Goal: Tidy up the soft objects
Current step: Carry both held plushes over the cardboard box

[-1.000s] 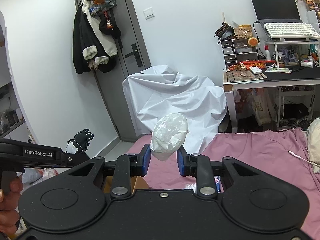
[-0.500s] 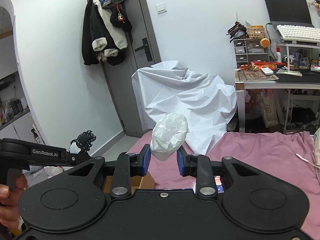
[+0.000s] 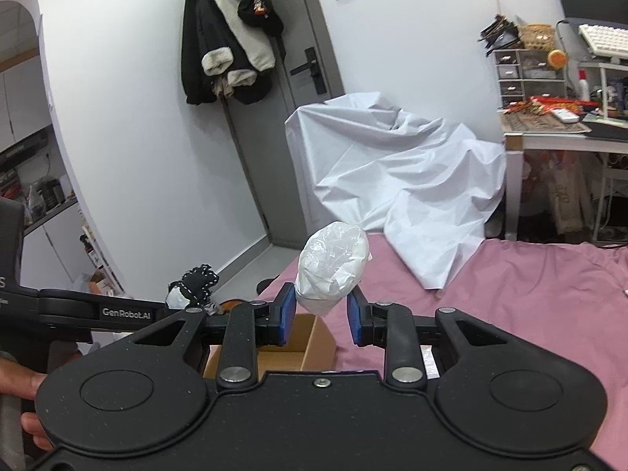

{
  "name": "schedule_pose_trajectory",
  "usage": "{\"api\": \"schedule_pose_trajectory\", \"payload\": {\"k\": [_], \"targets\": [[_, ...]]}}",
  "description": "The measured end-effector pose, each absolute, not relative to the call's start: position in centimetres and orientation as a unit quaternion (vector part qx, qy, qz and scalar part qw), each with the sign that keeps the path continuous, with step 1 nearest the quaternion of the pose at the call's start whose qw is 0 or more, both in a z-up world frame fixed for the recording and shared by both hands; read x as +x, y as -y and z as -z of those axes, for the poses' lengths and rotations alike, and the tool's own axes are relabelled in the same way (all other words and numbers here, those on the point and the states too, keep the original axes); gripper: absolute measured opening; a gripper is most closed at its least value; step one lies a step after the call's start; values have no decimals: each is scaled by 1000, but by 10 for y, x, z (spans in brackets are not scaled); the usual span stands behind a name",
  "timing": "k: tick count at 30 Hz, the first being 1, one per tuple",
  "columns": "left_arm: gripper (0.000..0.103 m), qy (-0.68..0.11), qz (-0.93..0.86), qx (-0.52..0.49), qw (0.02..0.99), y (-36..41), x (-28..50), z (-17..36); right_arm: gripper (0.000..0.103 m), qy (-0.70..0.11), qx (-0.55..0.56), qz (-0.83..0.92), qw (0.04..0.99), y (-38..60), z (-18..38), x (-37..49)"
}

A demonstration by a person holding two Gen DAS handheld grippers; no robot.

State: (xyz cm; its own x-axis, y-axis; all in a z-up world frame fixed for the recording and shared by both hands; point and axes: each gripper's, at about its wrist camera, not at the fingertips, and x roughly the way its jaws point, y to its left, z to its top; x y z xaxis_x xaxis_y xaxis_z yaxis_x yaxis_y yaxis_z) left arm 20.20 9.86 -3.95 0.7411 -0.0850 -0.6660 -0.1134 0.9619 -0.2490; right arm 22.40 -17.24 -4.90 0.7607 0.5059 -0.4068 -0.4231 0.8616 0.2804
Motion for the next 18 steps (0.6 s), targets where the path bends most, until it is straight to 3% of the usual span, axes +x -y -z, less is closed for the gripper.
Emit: {"api": "schedule_pose_trajectory", "payload": {"k": [18], "targets": [[28,-416,-31,-140,898,-148,243,117,28,-314,64,-310,895,91,101,262]]}}
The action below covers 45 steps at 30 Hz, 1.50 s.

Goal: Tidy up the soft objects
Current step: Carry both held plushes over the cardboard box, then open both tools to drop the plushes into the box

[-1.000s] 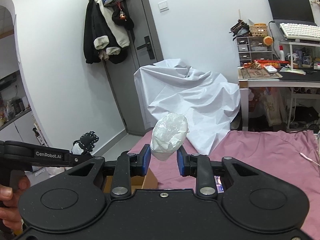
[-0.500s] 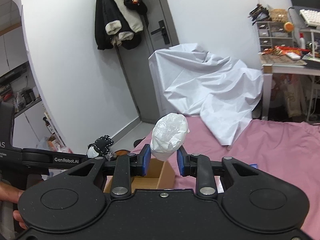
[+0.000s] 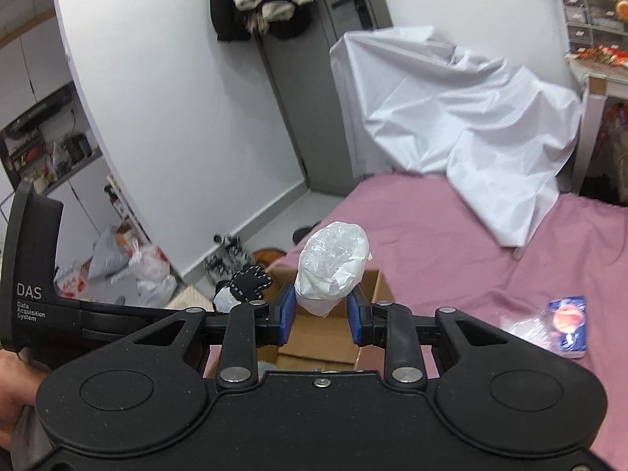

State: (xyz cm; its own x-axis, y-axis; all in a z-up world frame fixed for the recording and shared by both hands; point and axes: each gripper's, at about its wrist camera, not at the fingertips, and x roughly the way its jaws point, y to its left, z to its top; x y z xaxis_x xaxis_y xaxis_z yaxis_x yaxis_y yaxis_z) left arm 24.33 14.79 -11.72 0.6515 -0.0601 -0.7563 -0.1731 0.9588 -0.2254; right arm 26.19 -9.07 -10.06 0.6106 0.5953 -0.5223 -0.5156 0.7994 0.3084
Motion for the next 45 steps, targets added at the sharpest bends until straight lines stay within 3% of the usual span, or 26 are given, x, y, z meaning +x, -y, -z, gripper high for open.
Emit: {"api": "schedule_pose_trajectory", "payload": {"k": [10,18,21,26,40,45], "targets": [[33,-435,-32,-116,892,-154,255,143,28,-351,37,-319,880,69,134,267],[52,-418,-38,-79,904,-145,255,138,34,-346,27,-341,874,67,137,261],[57,-417,-48,-72,905,-143,254,133,45,-339,35,-343,876,72,132,262],[76,-402,-62,-55,912,-135,250,114,51,-324,72,-334,882,92,119,264],[79,-387,-49,-48,919,-100,229,79,69,-301,106,-282,905,162,106,251],[79,-381,-40,-52,922,-82,224,72,70,-298,124,-259,910,193,110,252]]}}
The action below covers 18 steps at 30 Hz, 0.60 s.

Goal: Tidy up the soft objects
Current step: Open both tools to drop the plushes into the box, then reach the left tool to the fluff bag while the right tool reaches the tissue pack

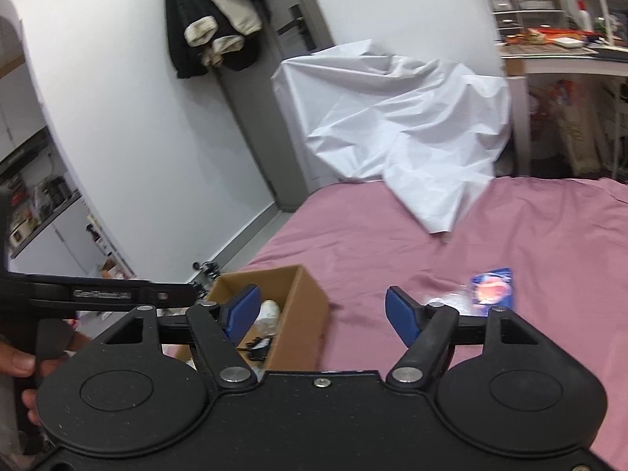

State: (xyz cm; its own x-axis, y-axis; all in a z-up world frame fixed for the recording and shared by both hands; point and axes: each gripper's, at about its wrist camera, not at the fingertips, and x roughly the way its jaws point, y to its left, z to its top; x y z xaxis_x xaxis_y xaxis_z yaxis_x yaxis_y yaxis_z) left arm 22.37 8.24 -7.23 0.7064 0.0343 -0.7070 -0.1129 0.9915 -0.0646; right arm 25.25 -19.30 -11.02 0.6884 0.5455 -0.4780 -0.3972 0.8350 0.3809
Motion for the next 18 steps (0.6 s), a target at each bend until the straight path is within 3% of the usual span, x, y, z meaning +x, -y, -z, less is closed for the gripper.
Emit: {"api": "schedule_pose_trajectory", "payload": {"k": [12,18], "targets": [[79,-381,-16,-62,922,-31,235,74,68,-305,152,-227,912,243,136,263],[79,-389,-3,-67,919,-3,251,89,60,-313,158,-214,912,263,154,273]]}}
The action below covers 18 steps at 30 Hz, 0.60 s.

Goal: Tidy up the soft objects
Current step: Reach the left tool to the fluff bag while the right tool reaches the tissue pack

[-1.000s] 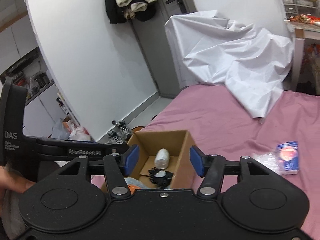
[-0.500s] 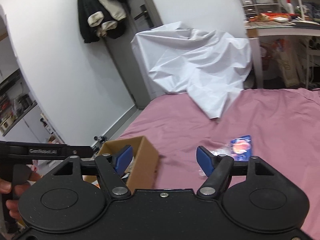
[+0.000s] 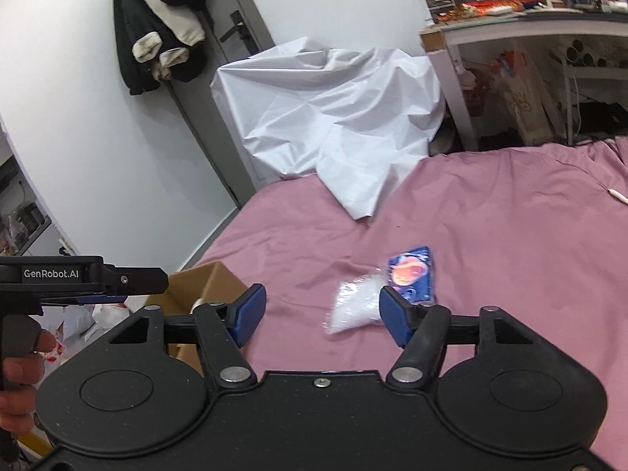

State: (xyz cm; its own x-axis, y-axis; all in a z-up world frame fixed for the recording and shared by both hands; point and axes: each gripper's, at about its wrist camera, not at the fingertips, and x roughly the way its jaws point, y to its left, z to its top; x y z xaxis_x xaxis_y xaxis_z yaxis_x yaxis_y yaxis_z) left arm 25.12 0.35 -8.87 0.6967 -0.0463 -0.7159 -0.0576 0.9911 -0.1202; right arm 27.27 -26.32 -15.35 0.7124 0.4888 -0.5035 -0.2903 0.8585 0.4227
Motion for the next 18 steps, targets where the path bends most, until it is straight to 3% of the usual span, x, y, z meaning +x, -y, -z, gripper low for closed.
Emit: {"api": "schedule_pose_trajectory", "payload": {"k": [5,18], "targets": [[79,-406,7,-75,911,16,267,108,48,-323,160,-207,909,279,170,282],[79,-433,24,-101,895,52,322,171,36,-361,121,-212,900,287,212,327]]}}
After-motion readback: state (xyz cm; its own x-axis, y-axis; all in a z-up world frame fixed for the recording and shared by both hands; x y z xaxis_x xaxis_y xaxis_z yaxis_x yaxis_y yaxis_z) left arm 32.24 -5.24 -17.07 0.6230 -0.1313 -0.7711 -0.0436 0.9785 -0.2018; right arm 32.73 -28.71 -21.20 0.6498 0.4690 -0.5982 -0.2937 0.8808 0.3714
